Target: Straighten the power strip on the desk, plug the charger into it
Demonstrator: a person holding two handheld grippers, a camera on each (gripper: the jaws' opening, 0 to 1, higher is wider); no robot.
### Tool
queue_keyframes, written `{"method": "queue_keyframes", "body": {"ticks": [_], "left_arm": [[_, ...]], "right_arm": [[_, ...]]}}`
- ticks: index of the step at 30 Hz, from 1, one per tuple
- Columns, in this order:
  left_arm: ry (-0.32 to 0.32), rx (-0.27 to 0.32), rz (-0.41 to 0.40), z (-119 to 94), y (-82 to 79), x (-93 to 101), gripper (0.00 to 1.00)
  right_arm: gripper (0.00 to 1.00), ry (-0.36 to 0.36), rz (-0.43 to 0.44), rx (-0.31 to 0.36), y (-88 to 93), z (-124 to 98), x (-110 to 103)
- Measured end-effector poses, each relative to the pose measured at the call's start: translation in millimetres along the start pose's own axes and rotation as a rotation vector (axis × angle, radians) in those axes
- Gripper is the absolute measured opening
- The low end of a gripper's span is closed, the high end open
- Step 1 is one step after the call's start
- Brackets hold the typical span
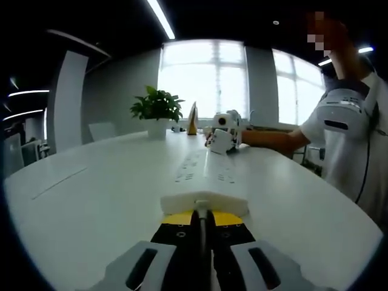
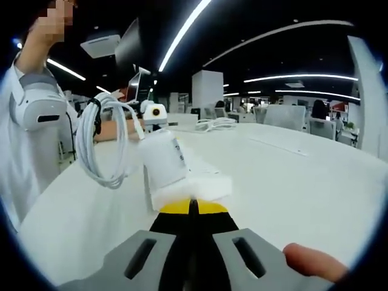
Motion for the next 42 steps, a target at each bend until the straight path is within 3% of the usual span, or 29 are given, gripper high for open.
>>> {"method": "queue_keyframes", "body": {"ticks": [9, 42], "left_arm": [[0.008, -0.001, 0.0, 1.4, -0.2, -4.2, 0.12], [-0.01, 0.0, -0.005, 6.9, -1.8, -24.8, 0.12]], "right_arm": [[0.01, 0.009, 0.03, 0.005, -0.6, 4.3, 15.3], [0.01, 0.05, 0.036, 0.01, -2.5, 6.7, 28.2]]}}
Point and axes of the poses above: the point that each gripper's makers call its tool centre point, and the gripper's own axes: z roughly forward along the fingers, x roughly to its right, y roughly out of its underside, the point moved 10 cm from there along -z, roughly backward along the fingers, and after that the axes turned 5 degrees about z, right-handed, at the moved point
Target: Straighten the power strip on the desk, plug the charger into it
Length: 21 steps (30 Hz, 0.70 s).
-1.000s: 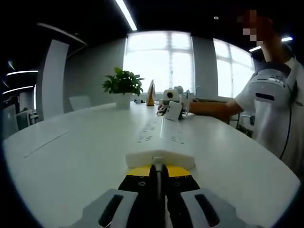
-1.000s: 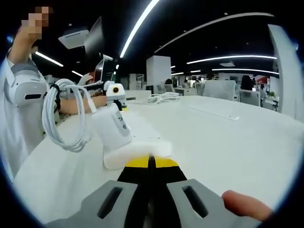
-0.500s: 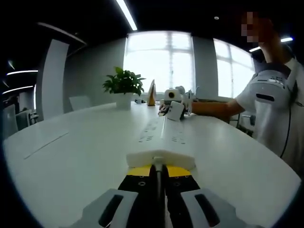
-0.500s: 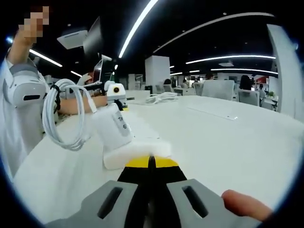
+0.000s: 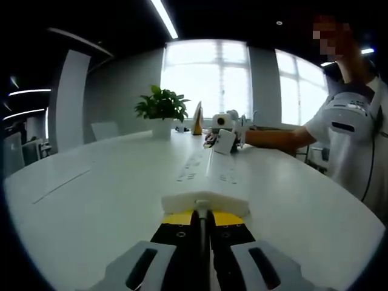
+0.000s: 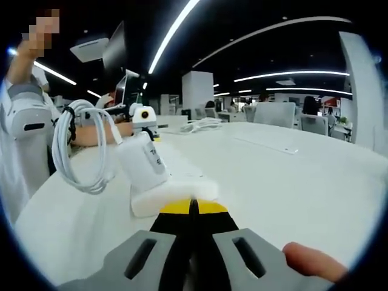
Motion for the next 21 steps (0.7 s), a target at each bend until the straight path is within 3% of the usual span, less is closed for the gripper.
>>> {"method": "queue_keyframes", "body": {"ticks": [10, 18, 21], "left_arm": [[-0.002, -0.002, -0.002, 2.3, -0.4, -2.5, 0.12], [-0.04, -0.001, -0.009, 10.6, -2.5, -9.2, 0.12], [-0.049, -0.001, -0.012, 11.2, -2.7, -10.5, 0.12]], "right_arm": [[0.01, 0.028, 0.004, 0.004, -0.4, 0.6, 5.7], [0.01, 0.108, 0.017, 0.009, -2.3, 8.0, 24.3], [0.01, 0.12, 0.017, 0.012, -1.6, 7.2, 20.3]]}}
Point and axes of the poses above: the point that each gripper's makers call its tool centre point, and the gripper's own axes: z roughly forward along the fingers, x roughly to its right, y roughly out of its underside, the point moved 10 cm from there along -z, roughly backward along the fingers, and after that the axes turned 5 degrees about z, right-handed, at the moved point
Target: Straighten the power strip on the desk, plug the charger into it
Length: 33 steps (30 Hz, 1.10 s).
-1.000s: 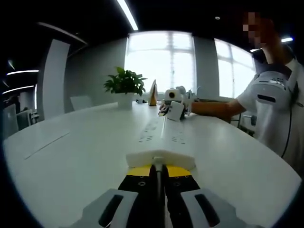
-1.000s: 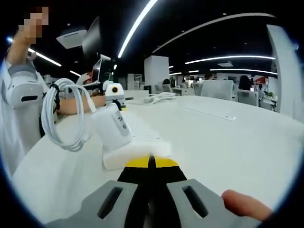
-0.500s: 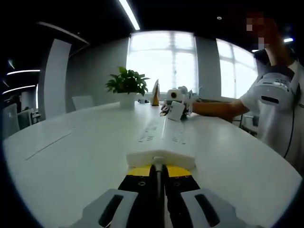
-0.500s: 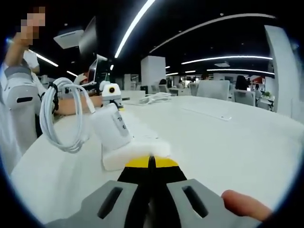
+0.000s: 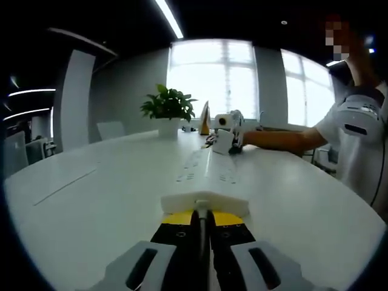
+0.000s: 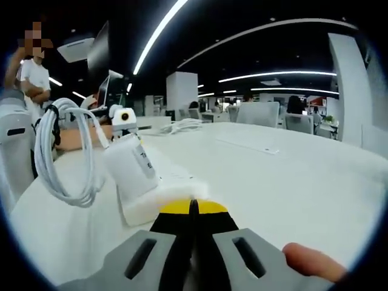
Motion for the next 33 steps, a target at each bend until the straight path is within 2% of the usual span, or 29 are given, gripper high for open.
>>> {"method": "queue_keyframes", "body": {"ticks": [18, 19, 26, 29, 33], "left_arm": [[-0.055, 0.01, -0.004, -0.5, 0.1, 0.8, 0.16], [-0.059, 0.009, -0.005, -0.7, 0.2, 0.6, 0.16], [-0.102, 0.002, -0.021, -2.7, 0.2, -1.0, 0.27], [-0.1, 0.001, -0.04, -4.8, -0.4, 1.7, 0.33], [-0.122, 0.027, -0.052, -10.9, -3.4, 6.3, 0.38]], "right_arm": [[0.02, 0.016, -0.009, -0.003, 0.3, -2.8, -26.2], [0.02, 0.02, -0.008, -0.004, -0.1, -4.0, -21.2], [0.08, 0.051, -0.003, -0.008, -0.6, -7.8, -28.0], [0.1, 0.059, 0.004, -0.009, 0.1, -10.8, -33.6], [0.12, 0.064, 0.012, -0.011, 1.4, -16.0, -41.5]]}}
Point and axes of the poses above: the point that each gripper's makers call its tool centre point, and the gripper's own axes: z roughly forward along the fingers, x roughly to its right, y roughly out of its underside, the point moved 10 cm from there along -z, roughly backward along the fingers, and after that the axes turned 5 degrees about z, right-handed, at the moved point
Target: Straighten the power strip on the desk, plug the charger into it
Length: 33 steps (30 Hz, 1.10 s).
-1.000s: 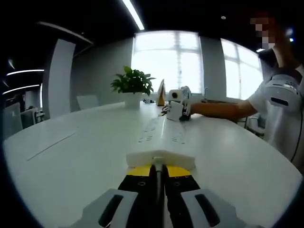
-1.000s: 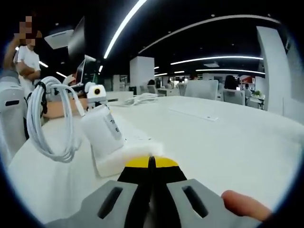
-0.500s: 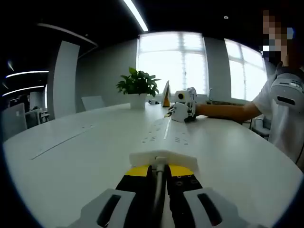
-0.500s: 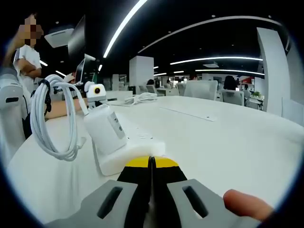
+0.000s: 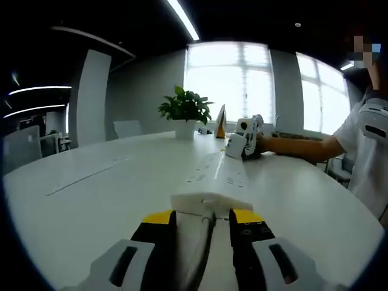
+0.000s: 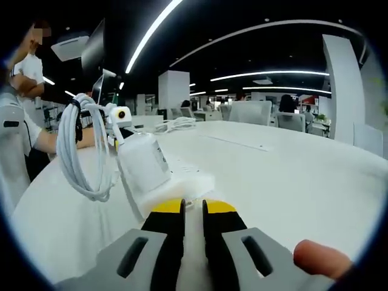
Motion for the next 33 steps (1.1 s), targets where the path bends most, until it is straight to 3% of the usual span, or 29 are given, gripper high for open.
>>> {"method": "queue_keyframes", "body": {"ticks": [6, 13, 19, 21, 23, 27, 30, 33], "left_arm": [[-0.055, 0.056, -0.017, -9.0, -3.9, 5.2, 0.38], [-0.126, 0.053, -0.017, -11.6, -2.9, 4.1, 0.42], [-0.16, 0.093, -0.088, -18.2, -7.2, 4.8, 0.42], [-0.167, 0.113, -0.097, -24.4, -7.8, 11.1, 0.47], [-0.25, 0.153, -0.027, -33.4, -7.8, 14.7, 0.53], [-0.268, 0.18, -0.133, -45.4, -9.7, 19.4, 0.53], [-0.286, 0.14, -0.161, -52.7, -11.0, 18.3, 0.54], [-0.333, 0.082, -0.119, -61.2, -16.4, 18.6, 0.57]], "right_arm": [[0.18, 0.015, 0.043, 0.007, 0.8, -9.5, -2.2], [0.2, 0.034, 0.038, 0.003, 2.3, -14.4, -6.9], [0.2, 0.033, 0.062, 0.005, 0.4, -19.0, -1.7], [0.21, 0.023, 0.057, -0.015, 0.9, -21.7, -3.4], [0.21, -0.001, 0.05, -0.048, 1.2, -24.3, -7.3], [0.22, -0.024, 0.0, -0.094, -9.8, -33.4, -17.9], [0.22, -0.026, -0.026, -0.091, -24.1, -43.1, -22.7], [0.22, -0.029, -0.037, -0.089, -39.7, -50.9, -27.0]]}}
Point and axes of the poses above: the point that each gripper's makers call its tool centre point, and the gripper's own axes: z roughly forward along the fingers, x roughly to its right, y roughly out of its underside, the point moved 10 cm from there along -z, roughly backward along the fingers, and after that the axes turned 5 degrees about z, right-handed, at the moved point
